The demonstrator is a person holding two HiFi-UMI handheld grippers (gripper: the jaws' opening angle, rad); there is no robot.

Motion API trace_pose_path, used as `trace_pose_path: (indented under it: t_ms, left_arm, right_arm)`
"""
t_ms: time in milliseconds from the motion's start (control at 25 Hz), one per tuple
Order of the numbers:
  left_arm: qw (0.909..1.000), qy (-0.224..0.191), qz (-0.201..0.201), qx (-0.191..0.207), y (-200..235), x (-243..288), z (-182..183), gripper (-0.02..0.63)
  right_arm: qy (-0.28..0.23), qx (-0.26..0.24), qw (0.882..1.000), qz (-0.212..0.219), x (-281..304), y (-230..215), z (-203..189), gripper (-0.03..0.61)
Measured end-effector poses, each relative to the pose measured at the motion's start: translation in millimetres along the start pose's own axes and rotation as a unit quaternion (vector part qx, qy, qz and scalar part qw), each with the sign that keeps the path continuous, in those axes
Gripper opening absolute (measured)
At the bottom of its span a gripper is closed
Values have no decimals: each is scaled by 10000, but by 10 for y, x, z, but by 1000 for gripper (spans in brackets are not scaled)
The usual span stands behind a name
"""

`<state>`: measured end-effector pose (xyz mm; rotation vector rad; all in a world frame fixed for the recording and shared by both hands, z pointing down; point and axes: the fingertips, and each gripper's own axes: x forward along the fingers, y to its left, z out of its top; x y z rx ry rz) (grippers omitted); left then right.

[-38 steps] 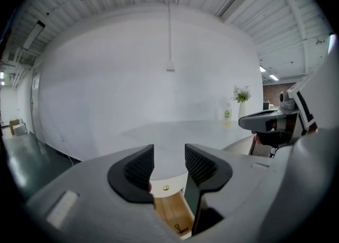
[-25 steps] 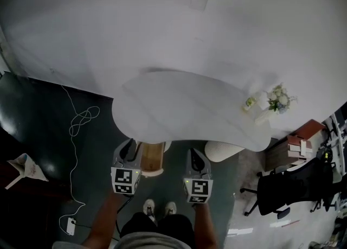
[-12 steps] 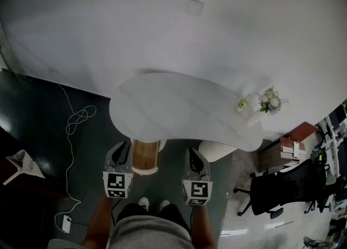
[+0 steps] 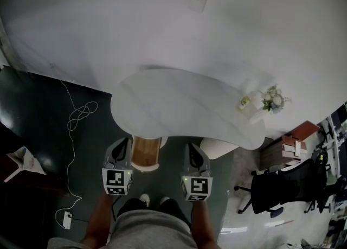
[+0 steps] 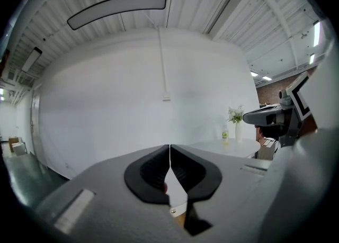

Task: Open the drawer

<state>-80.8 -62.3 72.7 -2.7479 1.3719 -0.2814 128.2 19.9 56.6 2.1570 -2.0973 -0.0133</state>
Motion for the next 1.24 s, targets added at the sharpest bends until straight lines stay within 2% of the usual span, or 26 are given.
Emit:
trace_pose_path:
  t_ms: [1240]
  left_arm:
    - [10000,26,-28,-50,-70,83,22,12]
  right_arm:
    - [-8,37,9999,98,4,-33,12,3]
